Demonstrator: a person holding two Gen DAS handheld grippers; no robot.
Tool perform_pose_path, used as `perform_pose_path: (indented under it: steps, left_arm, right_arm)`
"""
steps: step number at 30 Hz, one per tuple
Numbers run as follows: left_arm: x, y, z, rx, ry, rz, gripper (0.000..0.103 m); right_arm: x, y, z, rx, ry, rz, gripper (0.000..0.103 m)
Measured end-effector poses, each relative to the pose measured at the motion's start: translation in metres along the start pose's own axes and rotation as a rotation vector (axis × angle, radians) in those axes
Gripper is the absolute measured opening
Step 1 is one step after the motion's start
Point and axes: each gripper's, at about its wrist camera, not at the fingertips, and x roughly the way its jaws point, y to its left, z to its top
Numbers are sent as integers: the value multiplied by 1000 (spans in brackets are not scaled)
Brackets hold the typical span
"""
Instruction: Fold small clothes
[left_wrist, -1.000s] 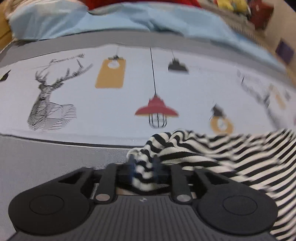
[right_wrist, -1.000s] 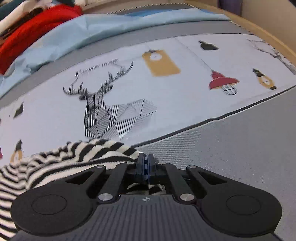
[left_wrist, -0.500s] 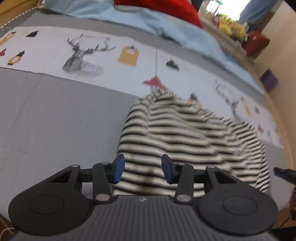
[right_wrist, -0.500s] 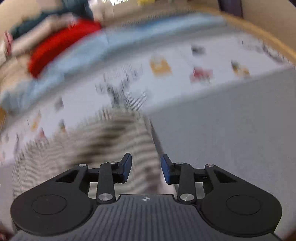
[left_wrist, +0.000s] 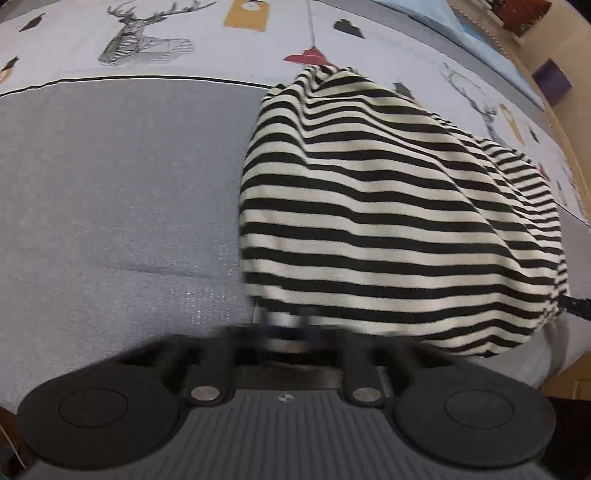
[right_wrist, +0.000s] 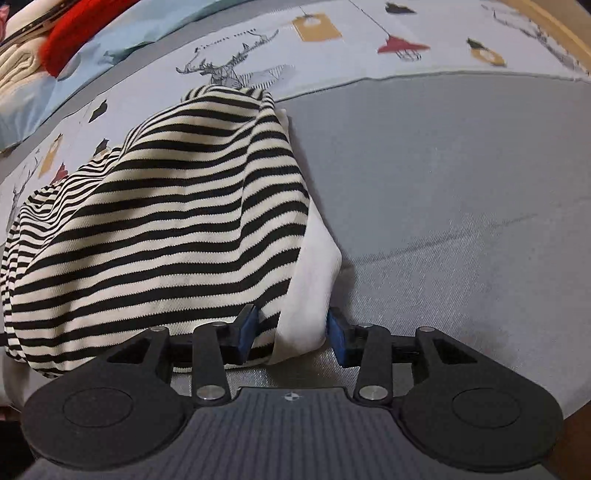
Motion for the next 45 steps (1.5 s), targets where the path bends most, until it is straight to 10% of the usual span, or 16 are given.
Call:
perform_pose_path:
  steps: [2,7,13,17,23,27,31,35,41,45]
  left_arm:
    - [-12,-2,2,23,-62,-2,3]
    - [-56,20,-2,-57,-221,-41,3]
    - [-8,20,-13,10,89,117,1]
    - [-10,1,-14,81,86,152,2]
    - [-51,-1,-10,31,-134,122,19]
    - [-57,-23,-6,77,-191,-1,20]
    - [-28,-46,-12,173,-85,11,40]
    - [6,-38,-12,134,64,135,48]
    - [-35,-45,-4,74,-179,17,47]
    - [-37,-89,-2,205,-246,-72,47]
  right_arm:
    - [-8,-2,2,4,-30,20,15]
    - [-57,-18,4,106,-226,181,12]
    - [-32,-39,-11,155,-32,51,9]
    - [-13,-28,-20,73,62,-62,6]
    - [-49,-29,-13,108,-151,-156,13]
    - [-62,-18,-9,55,-267,22,16]
    - [-40,17,-10,-100,-171,132,26]
    - [9,28,-28,-253,49,-55,33]
    - [-18,33,-14,-231,-95,-20,33]
    - [-41,59,-11,-282,-264,117,33]
